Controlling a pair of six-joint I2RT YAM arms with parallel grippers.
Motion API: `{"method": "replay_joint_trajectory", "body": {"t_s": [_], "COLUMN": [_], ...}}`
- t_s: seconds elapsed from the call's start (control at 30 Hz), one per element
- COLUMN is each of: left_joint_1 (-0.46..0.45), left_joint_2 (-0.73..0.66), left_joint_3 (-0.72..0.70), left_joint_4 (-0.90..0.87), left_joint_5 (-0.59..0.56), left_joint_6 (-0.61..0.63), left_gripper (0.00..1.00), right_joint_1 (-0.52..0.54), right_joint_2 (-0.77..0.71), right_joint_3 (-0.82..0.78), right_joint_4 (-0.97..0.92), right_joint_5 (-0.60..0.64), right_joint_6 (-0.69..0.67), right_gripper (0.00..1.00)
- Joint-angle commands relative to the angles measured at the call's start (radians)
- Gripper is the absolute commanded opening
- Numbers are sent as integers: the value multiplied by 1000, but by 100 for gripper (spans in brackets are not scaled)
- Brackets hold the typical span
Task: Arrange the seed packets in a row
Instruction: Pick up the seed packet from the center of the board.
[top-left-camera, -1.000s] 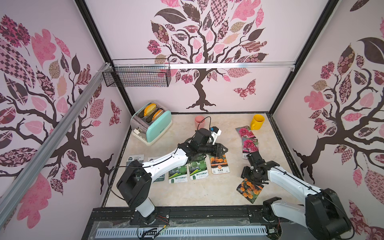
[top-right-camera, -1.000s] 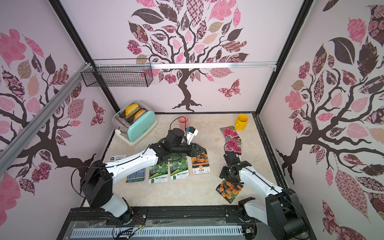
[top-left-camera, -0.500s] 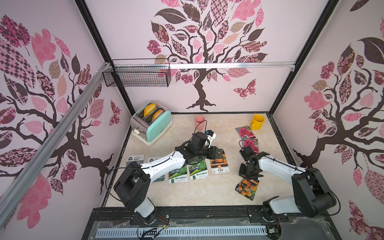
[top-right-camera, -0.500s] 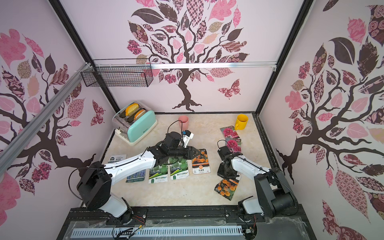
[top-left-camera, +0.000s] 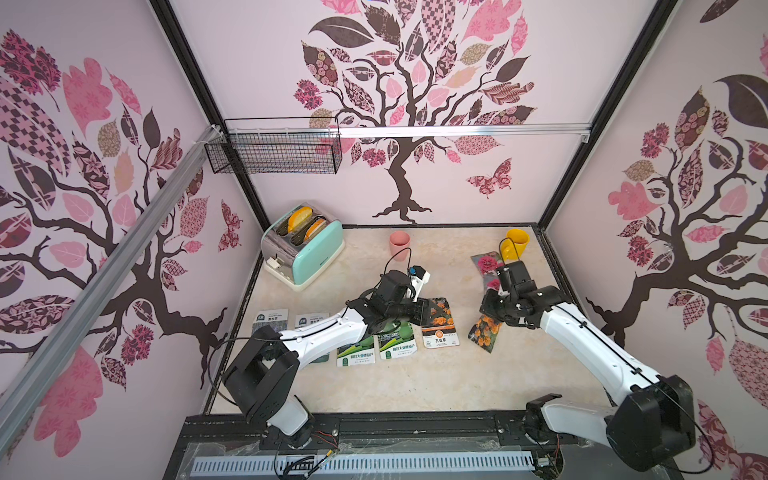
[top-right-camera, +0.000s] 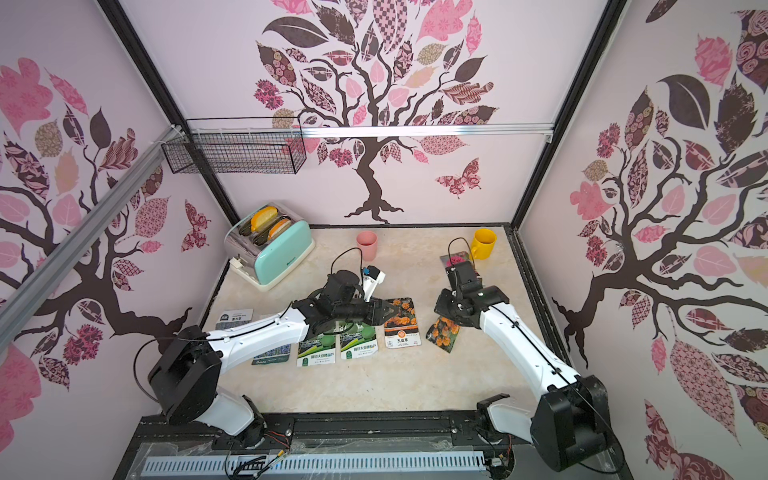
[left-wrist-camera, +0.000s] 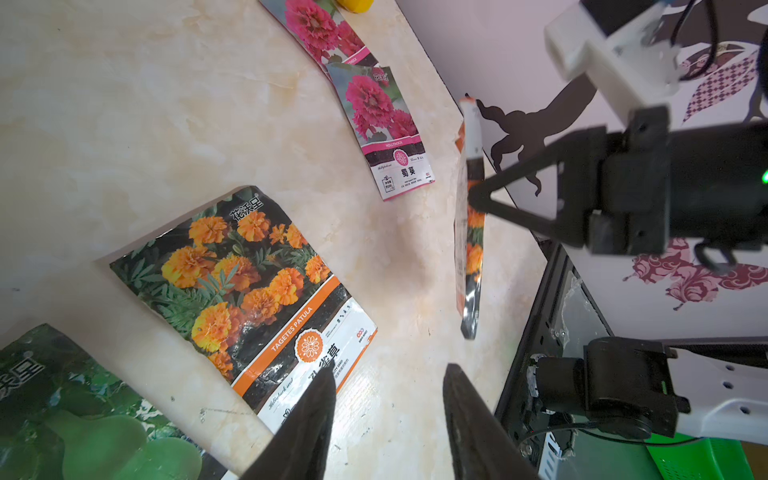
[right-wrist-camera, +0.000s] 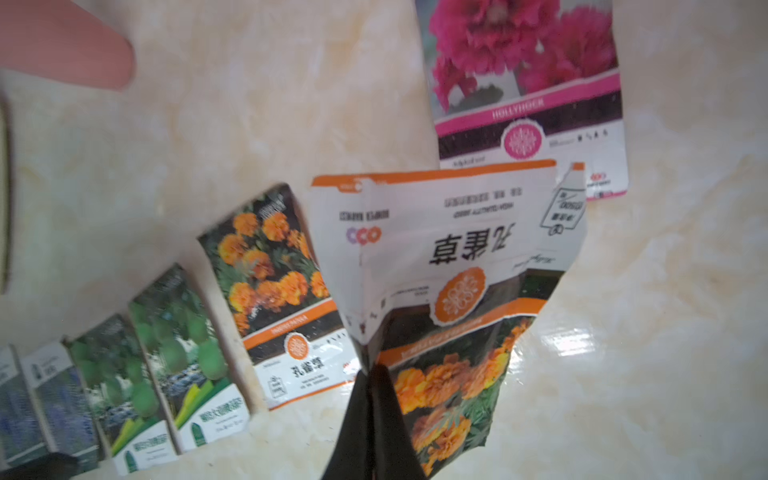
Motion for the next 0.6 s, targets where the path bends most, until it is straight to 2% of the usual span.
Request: {"method": "replay_joint_trajectory", "body": {"t_s": [0.0, 0.1, 0.23, 0.37, 0.57], "left_joint_1": [-42, -84, -113, -121, -121], "left_joint_2": [-89, -90, -47, 1, 43], "left_joint_3": [-34, -38, -41, -60, -55], "left_joint_4": [151, 210, 308, 421, 455], "left_joint_5": [-78, -121, -106, -93, -114], "left_joint_6": [55, 110, 146, 168, 250], "left_gripper": [57, 62, 66, 67, 68], "right_joint_1": [-40, -62, -74, -89, -92], "right_joint_2": [-24, -31, -29, -16, -7], "right_joint_3": [40, 64, 92, 118, 146], "right_joint_4": [33, 89, 161, 226, 274], "right_joint_5": [-79, -135, -189, -250, -313], "right_joint_6": [18, 60, 116, 178, 229], "right_gripper": [0, 0, 0, 0, 0]}}
